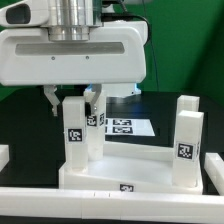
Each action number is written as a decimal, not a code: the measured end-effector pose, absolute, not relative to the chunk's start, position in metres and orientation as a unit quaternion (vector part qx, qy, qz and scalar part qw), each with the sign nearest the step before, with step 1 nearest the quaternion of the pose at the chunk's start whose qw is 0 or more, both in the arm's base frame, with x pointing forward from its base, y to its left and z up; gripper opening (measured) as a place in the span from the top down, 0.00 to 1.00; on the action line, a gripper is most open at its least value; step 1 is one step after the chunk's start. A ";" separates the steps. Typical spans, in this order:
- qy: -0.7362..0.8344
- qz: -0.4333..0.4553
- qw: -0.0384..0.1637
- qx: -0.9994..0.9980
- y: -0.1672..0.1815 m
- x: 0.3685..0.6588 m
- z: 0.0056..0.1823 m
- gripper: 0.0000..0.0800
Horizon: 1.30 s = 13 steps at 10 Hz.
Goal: Assemble desk
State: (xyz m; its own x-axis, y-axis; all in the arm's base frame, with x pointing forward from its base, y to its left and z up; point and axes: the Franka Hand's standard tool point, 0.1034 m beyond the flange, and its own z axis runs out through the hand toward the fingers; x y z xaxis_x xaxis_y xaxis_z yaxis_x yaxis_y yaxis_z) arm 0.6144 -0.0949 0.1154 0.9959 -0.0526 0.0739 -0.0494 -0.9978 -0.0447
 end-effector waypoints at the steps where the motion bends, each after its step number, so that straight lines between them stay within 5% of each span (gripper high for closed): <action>1: 0.025 -0.038 0.021 -0.999 -0.095 0.614 0.115 0.64; 6: 0.184 -0.034 0.033 -0.982 -0.093 0.615 0.115 0.64; 13: 0.538 -0.008 0.078 -0.839 -0.080 0.615 0.113 0.64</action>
Offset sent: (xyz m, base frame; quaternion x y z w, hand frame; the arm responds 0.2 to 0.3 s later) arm 0.0000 0.0000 0.0000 0.0000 0.0000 0.1938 0.9810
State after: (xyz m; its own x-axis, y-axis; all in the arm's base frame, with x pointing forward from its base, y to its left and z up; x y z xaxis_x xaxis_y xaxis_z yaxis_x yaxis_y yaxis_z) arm 0.6146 -0.0799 0.1134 0.4209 -0.9043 -0.0708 -0.9019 -0.4090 -0.1389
